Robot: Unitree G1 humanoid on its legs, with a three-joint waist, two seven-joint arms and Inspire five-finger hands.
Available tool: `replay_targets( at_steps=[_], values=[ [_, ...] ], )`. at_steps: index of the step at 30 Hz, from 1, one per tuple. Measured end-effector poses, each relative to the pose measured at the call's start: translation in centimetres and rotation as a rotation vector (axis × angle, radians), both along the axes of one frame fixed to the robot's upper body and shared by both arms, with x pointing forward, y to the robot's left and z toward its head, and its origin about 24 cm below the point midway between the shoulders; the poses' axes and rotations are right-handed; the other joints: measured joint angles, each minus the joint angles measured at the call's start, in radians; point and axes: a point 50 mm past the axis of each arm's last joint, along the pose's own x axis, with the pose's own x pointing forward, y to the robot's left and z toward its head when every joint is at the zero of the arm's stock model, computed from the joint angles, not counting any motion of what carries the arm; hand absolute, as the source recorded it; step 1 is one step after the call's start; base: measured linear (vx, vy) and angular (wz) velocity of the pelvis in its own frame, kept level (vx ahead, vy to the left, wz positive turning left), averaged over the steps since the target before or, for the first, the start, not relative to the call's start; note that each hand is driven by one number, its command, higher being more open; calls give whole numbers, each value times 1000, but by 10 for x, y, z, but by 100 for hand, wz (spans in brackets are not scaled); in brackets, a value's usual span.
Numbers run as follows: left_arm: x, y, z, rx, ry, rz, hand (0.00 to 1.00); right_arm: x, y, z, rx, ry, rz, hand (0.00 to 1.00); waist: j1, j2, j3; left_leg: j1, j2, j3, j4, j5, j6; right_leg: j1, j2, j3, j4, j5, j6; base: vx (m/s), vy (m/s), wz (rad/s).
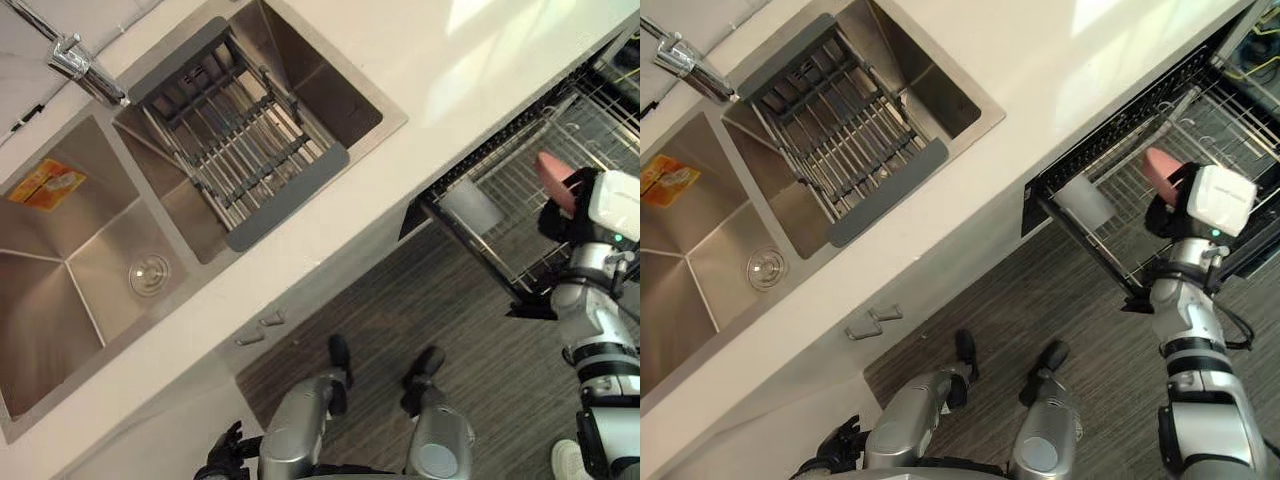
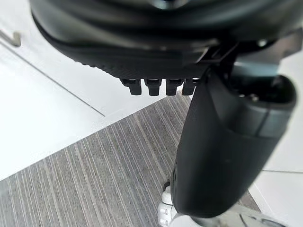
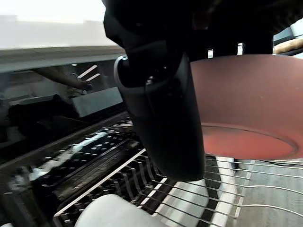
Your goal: Walk over to the sink, pick up the cup, carry it to the dishwasher, place the cup inside the dishwasher, then close the dishwasher door
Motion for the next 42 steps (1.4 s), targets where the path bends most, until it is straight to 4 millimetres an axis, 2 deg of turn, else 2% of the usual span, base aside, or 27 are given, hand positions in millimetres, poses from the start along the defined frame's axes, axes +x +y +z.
replay_targets(
  at_steps=[1, 2, 5, 7, 10, 14, 20, 23, 27, 30, 31, 32, 33, 37, 39, 40, 42],
  values=[
    [2, -1, 0, -4, -4, -3, 100, 0, -3, 3, 12, -4, -15, 0, 1, 4, 3, -6, -4, 0, 0, 1, 2, -10, -5, 3, 8, 0, 0, -9, 75, -1],
    [5, -3, 1, -11, -10, -8, 100, 1, -9, 10, 29, -11, -47, 100, 2, 12, 9, -20, -11, 0, 0, 4, 6, -30, -14, 8, 17, 0, 1, -4, 48, 0],
    [11, -5, 2, -26, -21, -15, 100, 1, -17, 18, 69, -17, -87, 100, 2, 27, 16, -48, -20, 1, 4, 6, 9, -67, -29, 17, 34, 0, 1, 11, 24, -1],
    [14, -6, 2, -34, -30, -12, 100, 0, -21, 15, 126, -10, -122, 100, 11, 28, 16, -52, -25, -9, 7, 6, 9, -80, -32, 32, 43, 0, 2, 46, -12, -12],
    [16, -7, 3, -48, -31, -21, 100, -3, -25, 11, 208, -7, -141, 100, 7, 30, 17, -55, -37, -49, 8, 6, 9, -94, -40, 46, 57, -2, 4, 44, -32, -8],
    [21, -7, 4, -55, -36, -40, 100, -3, -27, 12, 289, -33, -117, 100, 7, 32, 19, -51, -40, -55, 9, 6, 9, -96, -51, 45, 84, -16, 3, 14, -32, 4],
    [21, -7, 4, -54, -35, -42, 100, 1, -18, 18, 387, -112, -30, 100, -2, 28, 22, -18, -39, -56, -2, 8, 7, -75, -53, 47, 98, -26, 2, 12, -32, -1],
    [19, -7, 3, -46, -29, -50, 100, -1, -9, 26, 464, -199, 55, 100, -10, 13, 32, 37, -37, -51, -27, 9, 5, -30, -45, 52, 88, -29, 5, 36, -38, -9],
    [16, -4, 4, -41, -32, -33, 100, -13, 0, 44, 456, -323, 134, 100, -33, -2, 34, 123, -28, -44, -69, 12, -1, 46, -22, 55, 50, -26, 11, 49, -34, -12],
    [13, 3, 6, -23, -40, -6, 100, -28, 1, 49, 485, -425, 159, 100, -54, -38, 15, 185, -14, -24, -103, 11, -11, 94, 9, 67, 10, -22, 14, 84, -59, -26],
    [12, 7, 6, -18, -38, 12, 100, -36, -3, 47, 494, -453, 137, 100, -57, -58, 3, 201, -6, -12, -110, 7, -17, 105, 23, 76, -5, -20, 13, 86, -64, -30],
    [11, 8, 6, -14, -35, 18, 100, -40, -6, 45, 505, -470, 122, 100, -60, -68, -2, 209, -2, -8, -112, 4, -21, 113, 30, 79, -14, -18, 13, 92, -70, -32],
    [8, 14, 6, -7, -21, 43, 100, -51, -15, 40, 547, -530, 72, 100, -72, -92, -16, 235, 7, 0, -122, -1, -28, 138, 46, 84, -37, -16, 13, 103, -69, -22],
    [-6, 20, 3, 3, 32, 68, 100, -88, -43, 27, 653, -714, -74, 100, -100, -116, -50, 285, 21, 17, -139, -13, -42, 188, 76, 93, -81, -12, 16, 93, -51, -20],
    [-15, 23, 0, 7, 68, 105, 100, -121, -62, 6, 747, -827, -203, 100, -115, -128, -79, 306, 34, 33, -140, -24, -54, 208, 93, 103, -103, -10, 15, 86, -49, -21],
    [-18, 24, 0, 9, 77, 112, 100, -129, -67, -2, 776, -843, -233, 100, -122, -130, -92, 308, 37, 34, -140, -25, -56, 211, 95, 103, -108, -10, 15, 104, -59, -14],
    [-28, 22, -4, 6, 112, 128, 100, -159, -82, -36, 916, -900, -344, 100, -140, -132, -124, 332, 42, 35, -140, -29, -62, 240, 103, 103, -124, -10, 15, 76, -52, -8]
  ],
)
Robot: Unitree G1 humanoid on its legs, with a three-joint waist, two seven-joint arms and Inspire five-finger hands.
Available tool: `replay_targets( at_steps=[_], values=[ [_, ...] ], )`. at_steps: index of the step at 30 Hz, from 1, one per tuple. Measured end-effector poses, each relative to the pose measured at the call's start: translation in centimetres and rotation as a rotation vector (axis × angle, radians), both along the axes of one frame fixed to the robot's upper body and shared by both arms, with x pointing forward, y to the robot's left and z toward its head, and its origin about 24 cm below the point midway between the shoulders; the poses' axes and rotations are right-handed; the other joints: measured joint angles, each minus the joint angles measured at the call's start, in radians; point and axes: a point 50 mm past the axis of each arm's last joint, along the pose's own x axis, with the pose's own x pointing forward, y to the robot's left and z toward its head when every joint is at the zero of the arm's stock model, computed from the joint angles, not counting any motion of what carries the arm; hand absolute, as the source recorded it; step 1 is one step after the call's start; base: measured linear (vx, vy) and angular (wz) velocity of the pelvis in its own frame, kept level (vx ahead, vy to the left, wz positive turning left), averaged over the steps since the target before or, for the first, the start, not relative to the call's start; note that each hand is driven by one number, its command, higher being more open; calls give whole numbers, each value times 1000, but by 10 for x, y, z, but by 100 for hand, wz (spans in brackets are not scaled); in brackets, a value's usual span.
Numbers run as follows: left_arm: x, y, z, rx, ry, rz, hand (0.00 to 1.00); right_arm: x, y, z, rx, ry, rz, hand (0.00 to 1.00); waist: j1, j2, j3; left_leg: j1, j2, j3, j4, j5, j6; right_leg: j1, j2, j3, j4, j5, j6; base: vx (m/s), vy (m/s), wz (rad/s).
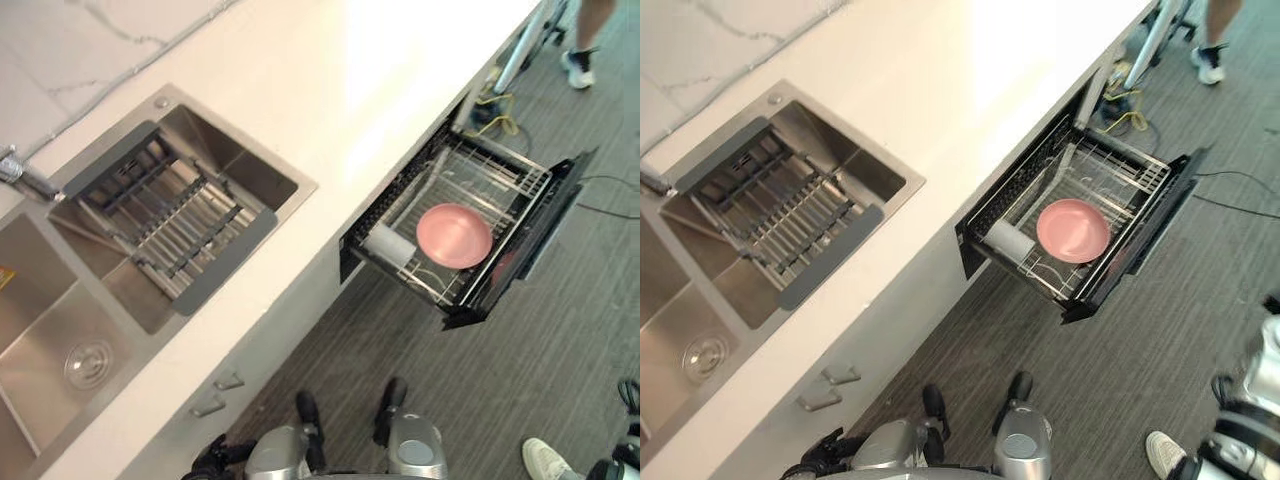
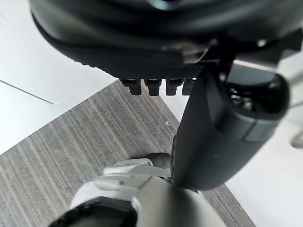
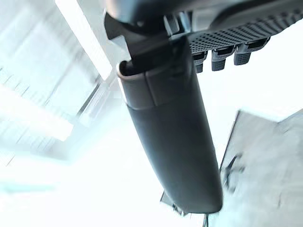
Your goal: Walk over to the sink, pick up the cup, carry it to the dishwasher, place the cup inside the dishwasher, then close the dishwasher door
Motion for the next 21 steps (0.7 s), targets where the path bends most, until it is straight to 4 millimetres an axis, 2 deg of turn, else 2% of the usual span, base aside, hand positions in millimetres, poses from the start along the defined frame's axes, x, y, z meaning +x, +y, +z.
replay_targets(
  at_steps=[1, 3, 4, 6, 8, 10, 13, 16, 18, 20, 21],
  values=[
    [-3, -1, -1, -1, 9, 3, 100, -6, -2, -9, 42, -17, -8, 100, -6, 1, -10, 2, 1, 0, 0, -1, -2, 4, 2, 0, -4, 0, 0, 14, -40, -7],
    [-9, -4, -3, -4, 28, 12, 100, -21, 4, -49, 197, -69, 11, 100, -20, 0, -31, 11, 6, 2, 0, -6, -9, 14, 9, -1, -10, 0, -1, -31, -39, -8],
    [-9, -4, -3, -4, 28, 12, 100, -24, 8, -58, 233, -78, 23, 100, -20, 4, -35, 11, 8, 2, 1, -6, -9, 15, 11, -1, -11, 0, -2, -79, -33, -7],
    [-8, -6, -3, -3, 13, 13, 100, -22, 30, -93, 363, -129, 83, 100, -18, 8, -39, 4, 12, 1, 9, -11, -18, 17, 15, -5, -27, 0, -4, -114, -30, 1],
    [-8, -9, -4, -13, 9, 21, 100, -16, 47, -111, 436, -149, 143, 100, -13, 15, -47, -11, 14, -11, 15, -12, -19, 21, 17, -21, -43, 7, -10, -104, -22, 13],
    [-10, -12, -5, -23, 12, 27, 100, -7, 63, -125, 479, -143, 216, 100, -9, 31, -58, -16, 13, -29, 16, -9, -24, 32, 17, -40, -52, 12, -11, -68, -19, 27],
    [-10, -19, -6, -43, 10, 33, 100, 9, 89, -142, 524, -117, 342, 100, 20, 56, -74, -29, 14, -57, 15, -1, -35, 38, 18, -67, -61, 13, -12, -22, -24, 30],
    [-9, -21, -6, -50, -2, 35, 100, 25, 111, -149, 563, -131, 447, 100, 43, 69, -82, -38, 13, -98, 11, 11, -40, 51, 16, -109, -60, 10, -6, 33, -34, 44],
    [-9, -20, -6, -49, -8, 35, 100, 47, 128, -149, 595, -172, 524, 100, 51, 78, -87, -40, 7, -136, -3, 31, -35, 60, 9, -148, -42, 4, -6, 59, -25, 49],
    [-8, -21, -6, -51, -14, 32, 100, 57, 134, -147, 601, -199, 534, 100, 74, 80, -87, -39, 1, -152, -4, 36, -39, 66, -2, -165, -31, -5, 0, 46, -2, 37],
    [-9, -21, -6, -54, -15, 30, 100, 54, 130, -149, 611, -218, 500, 100, 87, 80, -87, -39, -5, -166, -4, 38, -42, 71, -11, -180, -21, -12, 5, 33, 13, 28]
  ],
)
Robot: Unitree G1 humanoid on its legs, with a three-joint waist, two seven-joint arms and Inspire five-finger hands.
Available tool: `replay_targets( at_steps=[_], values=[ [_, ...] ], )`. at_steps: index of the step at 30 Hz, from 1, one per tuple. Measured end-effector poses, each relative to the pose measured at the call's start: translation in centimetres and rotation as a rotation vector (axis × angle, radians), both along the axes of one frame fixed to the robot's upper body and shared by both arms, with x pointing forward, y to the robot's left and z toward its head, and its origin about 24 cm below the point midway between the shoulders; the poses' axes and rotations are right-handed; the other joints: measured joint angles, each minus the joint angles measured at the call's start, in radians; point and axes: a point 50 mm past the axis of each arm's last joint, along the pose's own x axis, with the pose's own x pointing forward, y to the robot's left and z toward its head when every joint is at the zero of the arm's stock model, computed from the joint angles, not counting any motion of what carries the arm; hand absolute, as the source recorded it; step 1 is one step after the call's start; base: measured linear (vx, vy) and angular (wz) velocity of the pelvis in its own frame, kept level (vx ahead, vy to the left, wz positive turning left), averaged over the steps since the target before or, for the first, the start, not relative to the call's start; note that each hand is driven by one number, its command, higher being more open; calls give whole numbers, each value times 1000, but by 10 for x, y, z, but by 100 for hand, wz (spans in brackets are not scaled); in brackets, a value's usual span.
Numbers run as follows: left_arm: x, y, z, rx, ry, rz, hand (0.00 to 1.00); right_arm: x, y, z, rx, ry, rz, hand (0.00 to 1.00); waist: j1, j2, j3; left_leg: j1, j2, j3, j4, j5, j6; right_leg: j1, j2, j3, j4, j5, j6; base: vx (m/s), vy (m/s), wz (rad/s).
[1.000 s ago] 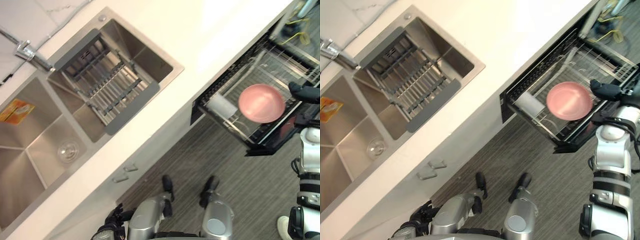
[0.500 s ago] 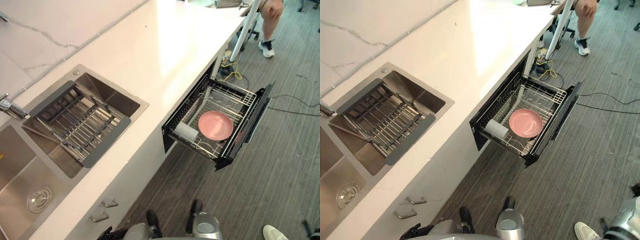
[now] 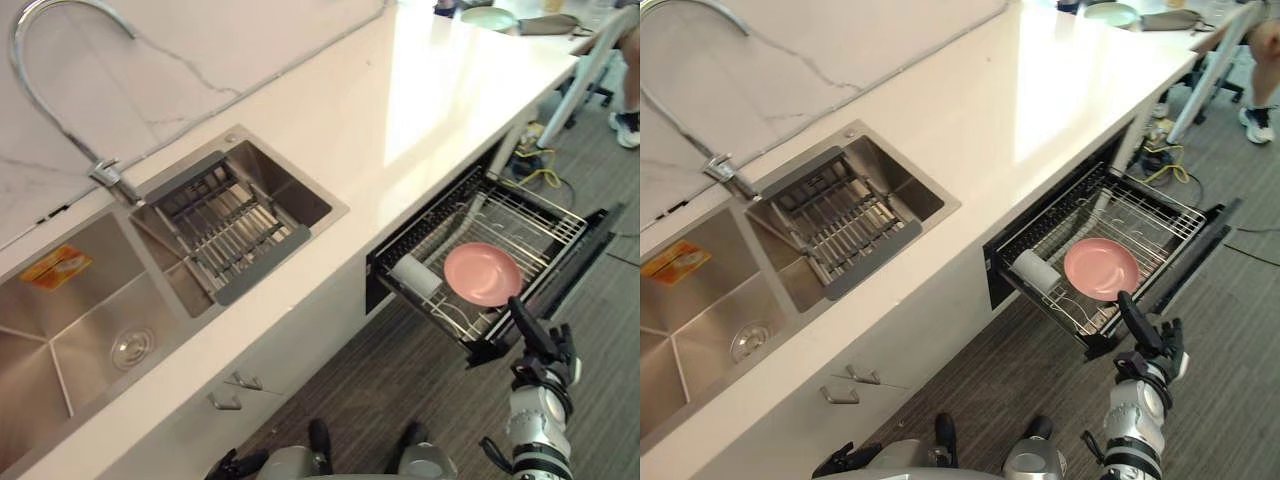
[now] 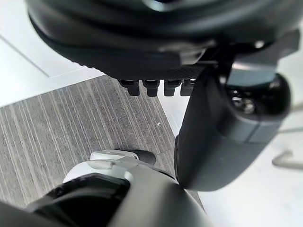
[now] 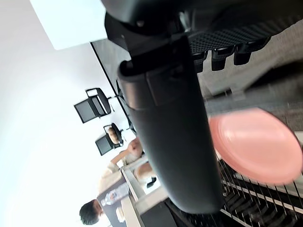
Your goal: Walk over to the sink, pick up the cup, carry it to the dishwasher, place the cup inside the dishwasher, then close the dishwasher door
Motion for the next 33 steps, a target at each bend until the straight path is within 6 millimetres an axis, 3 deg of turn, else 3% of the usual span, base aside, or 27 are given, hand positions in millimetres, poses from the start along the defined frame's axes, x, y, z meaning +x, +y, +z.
replay_targets(
  at_steps=[9, 16, 18, 22, 28, 33],
  values=[
    [-9, -5, -2, -30, 9, -35, 100, 18, -8, 12, 77, -106, -41, 100, 16, 43, 25, -13, -32, -64, 1, 29, -41, 9, -55, -66, 66, -40, 17, -51, 26, 25],
    [-26, -8, -5, -53, 39, -57, 100, 41, 6, 19, 79, -129, 114, 100, 40, 64, 34, -41, -23, -95, 5, 37, -46, -22, -64, -87, 128, -69, -2, -88, -20, 11],
    [-28, -10, -6, -66, 44, -60, 100, 51, 7, 25, 109, -173, 156, 100, 55, 71, 39, -52, -21, -105, -4, 48, -33, -43, -75, -91, 171, -89, -8, -86, -48, 11],
    [-25, -10, -5, -76, 25, -66, 100, 63, 10, 35, 162, -253, 215, 100, 62, 71, 54, -63, -23, -137, -14, 75, 2, -65, -105, -117, 257, -141, -17, -58, -86, 25],
    [-19, -10, -3, -84, -10, -70, 100, 94, 25, 61, 218, -433, 273, 100, 106, 65, 78, -101, -29, -181, -22, 116, -4, -119, -161, -160, 400, -228, -44, -46, -111, 26],
    [-12, -10, -1, -75, -54, -59, 100, 120, 43, 86, 212, -520, 359, 100, 135, 54, 109, -117, -29, -191, -22, 128, -13, -141, -181, -173, 456, -263, -62, -59, -108, 10]
  ],
)
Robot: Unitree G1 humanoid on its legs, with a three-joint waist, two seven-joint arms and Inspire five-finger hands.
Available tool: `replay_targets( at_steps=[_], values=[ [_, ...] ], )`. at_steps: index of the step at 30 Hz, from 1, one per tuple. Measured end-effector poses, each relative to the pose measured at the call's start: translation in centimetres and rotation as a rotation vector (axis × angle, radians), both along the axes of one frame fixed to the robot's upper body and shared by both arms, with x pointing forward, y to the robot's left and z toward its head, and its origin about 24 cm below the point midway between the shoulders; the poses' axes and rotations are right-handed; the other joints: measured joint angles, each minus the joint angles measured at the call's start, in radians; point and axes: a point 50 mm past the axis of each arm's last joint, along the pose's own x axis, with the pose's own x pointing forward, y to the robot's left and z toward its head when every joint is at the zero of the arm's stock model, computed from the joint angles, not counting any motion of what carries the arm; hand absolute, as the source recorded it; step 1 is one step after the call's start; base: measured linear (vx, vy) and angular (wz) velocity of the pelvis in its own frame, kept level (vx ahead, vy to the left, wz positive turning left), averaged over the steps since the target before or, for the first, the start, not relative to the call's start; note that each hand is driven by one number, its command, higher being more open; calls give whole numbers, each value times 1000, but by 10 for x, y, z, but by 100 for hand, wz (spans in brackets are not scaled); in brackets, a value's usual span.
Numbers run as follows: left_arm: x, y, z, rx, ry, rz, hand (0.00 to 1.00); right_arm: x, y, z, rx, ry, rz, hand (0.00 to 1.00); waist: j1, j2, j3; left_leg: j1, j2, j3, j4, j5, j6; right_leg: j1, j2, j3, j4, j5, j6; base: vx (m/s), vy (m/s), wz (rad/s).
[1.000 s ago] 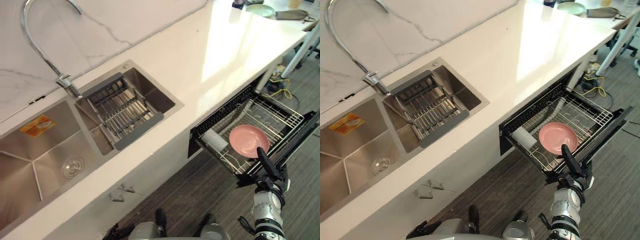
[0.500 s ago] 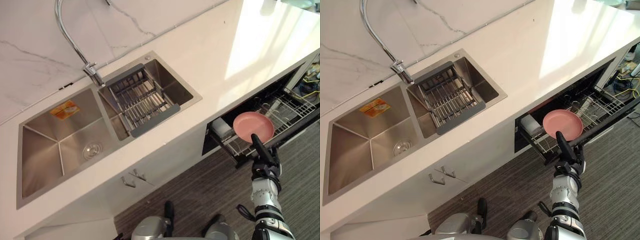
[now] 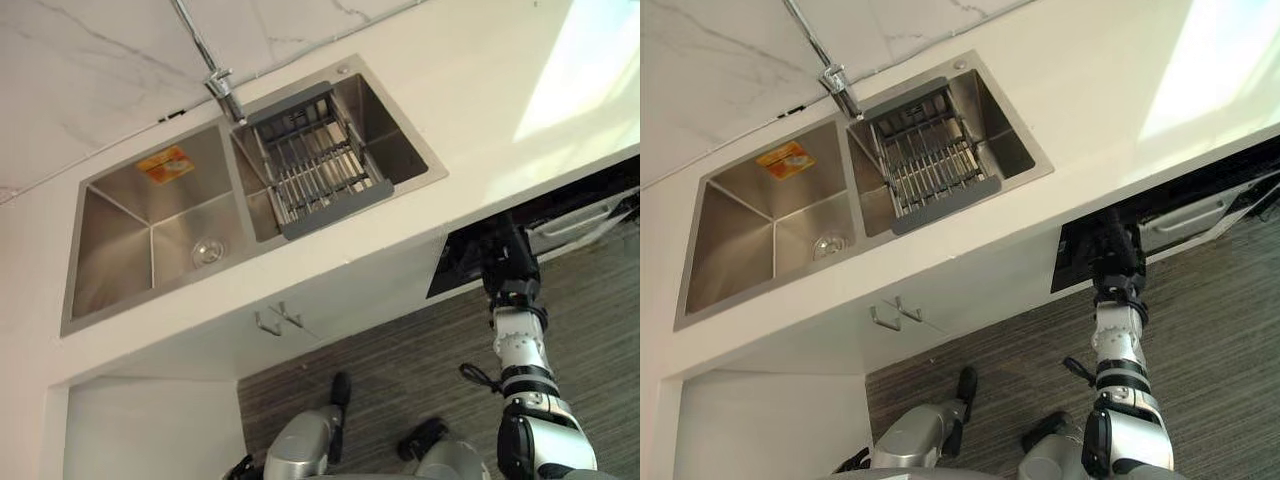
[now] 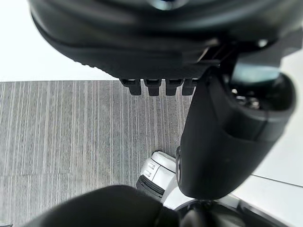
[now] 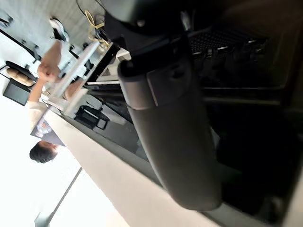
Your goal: Walk over to the sink, pick up the cup, carry it to the dishwasher, place the cup inside the dishwasher, then close the dishwasher door
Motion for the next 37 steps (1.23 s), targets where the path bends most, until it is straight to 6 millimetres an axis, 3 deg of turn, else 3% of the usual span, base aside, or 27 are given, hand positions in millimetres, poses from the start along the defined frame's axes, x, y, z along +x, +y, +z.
replay_targets(
  at_steps=[10, 13, 15, 16, 18, 19, 21, 23, 24, 26, 28, 29, 30, 32, 34, 35, 36, 37],
  values=[
    [19, 6, 7, 33, -96, -11, 100, 12, 2, 16, -66, -33, 47, 100, 2, -14, 37, -39, 19, 3, 1, 14, -8, -45, 14, 9, 7, -5, -12, -80, -67, -2],
    [21, 10, 8, 37, -114, 3, 100, 11, 13, 14, -188, -11, 95, 100, 3, -20, 43, -33, 42, 23, -4, 14, -11, -47, 50, 24, -28, 9, -22, -56, -60, -25],
    [19, 12, 9, 25, -137, 51, 100, -5, 27, -3, -382, 59, 191, 100, 6, -35, 48, -14, 52, 54, -7, 4, -20, -44, 71, 51, -50, 17, -23, -17, -44, -38],
    [16, 13, 9, 24, -137, 69, 100, -17, 35, -19, -464, 116, 242, 100, 7, -46, 44, -7, 57, 62, -6, -2, -22, -40, 79, 58, -59, 18, -21, 21, -38, -24],
    [11, 18, 9, 26, -130, 103, 100, -64, 54, -79, -536, 342, 332, 100, 5, -88, 33, 3, 61, 69, 12, -30, -26, -20, 90, 61, -77, 15, -12, 65, -67, -13],
    [10, 21, 9, 29, -126, 115, 100, -78, 60, -94, -537, 415, 348, 100, 5, -96, 30, 5, 61, 71, 20, -37, -25, -12, 91, 61, -80, 15, -9, 88, -62, -5],
    [5, 28, 8, 16, -99, 185, 100, -136, 70, -148, -539, 708, 409, 100, -7, -140, 18, 4, 61, 104, 65, -81, -22, 18, 105, 61, -123, 29, 14, 77, -8, -4],
    [0, 32, 8, 10, -70, 216, 100, -175, 66, -169, -554, 859, 419, 100, -29, -164, 2, 3, 55, 156, 93, -112, 4, 47, 112, 55, -149, 50, 49, 81, 45, 9],
    [-6, 35, 7, 2, -48, 250, 100, -208, 58, -182, -570, 984, 395, 100, -47, -184, -7, 9, 52, 166, 127, -162, 24, 20, 86, 189, -40, 67, 81, 100, 77, 10],
    [-13, 43, 8, 8, -33, 273, 100, -237, 47, -189, -566, 1097, 327, 100, -67, -214, -29, 25, 48, 161, 136, -185, 36, -46, 78, 375, 84, 122, 114, 128, 113, 7],
    [-12, 46, 9, -8, -33, 295, 100, -252, 37, -190, -564, 1149, 238, 100, -86, -228, -36, 53, 44, 127, 123, -189, 49, -96, 62, 449, 201, 196, 104, 193, 65, 32],
    [-9, 46, 9, -23, -42, 304, 100, -261, 35, -192, -548, 1176, 207, 100, -97, -222, -37, 59, 47, 105, 124, -192, 58, -117, 69, 483, 204, 154, 119, 184, 8, 62],
    [0, 44, 10, -56, -66, 312, 100, -267, 35, -195, -527, 1198, 208, 100, -102, -218, -43, 57, 59, 71, 129, -197, 61, -116, 115, 533, 107, 96, 114, 113, -22, 73],
    [21, 42, 12, -102, -91, 292, 100, -276, 44, -201, -476, 1213, 262, 100, -107, -217, -43, 57, 65, 8, 138, -209, 52, -119, 174, 626, -69, 87, 114, 108, -81, 89],
    [28, 37, 12, -156, -99, 279, 100, -279, 51, -205, -425, 1222, 292, 100, -114, -220, -46, 67, 65, -28, 157, -226, 40, -121, 186, 670, -114, 92, 114, 83, -141, 73],
    [26, 35, 11, -194, -95, 289, 100, -281, 55, -207, -398, 1233, 310, 100, -114, -231, -54, 84, 60, -46, 170, -244, 24, -110, 189, 679, -137, 113, 103, 137, -254, 63],
    [20, 40, 11, -186, -78, 308, 100, -286, 60, -209, -364, 1245, 344, 100, -112, -260, -80, 97, 39, -60, 170, -255, 3, -89, 178, 673, -181, 201, 102, 158, -292, 61],
    [16, 43, 10, -180, -68, 317, 100, -288, 63, -211, -344, 1254, 364, 100, -112, -279, -96, 101, 29, -67, 170, -262, -10, -75, 167, 661, -197, 177, 86, 111, -201, 39]
  ],
)
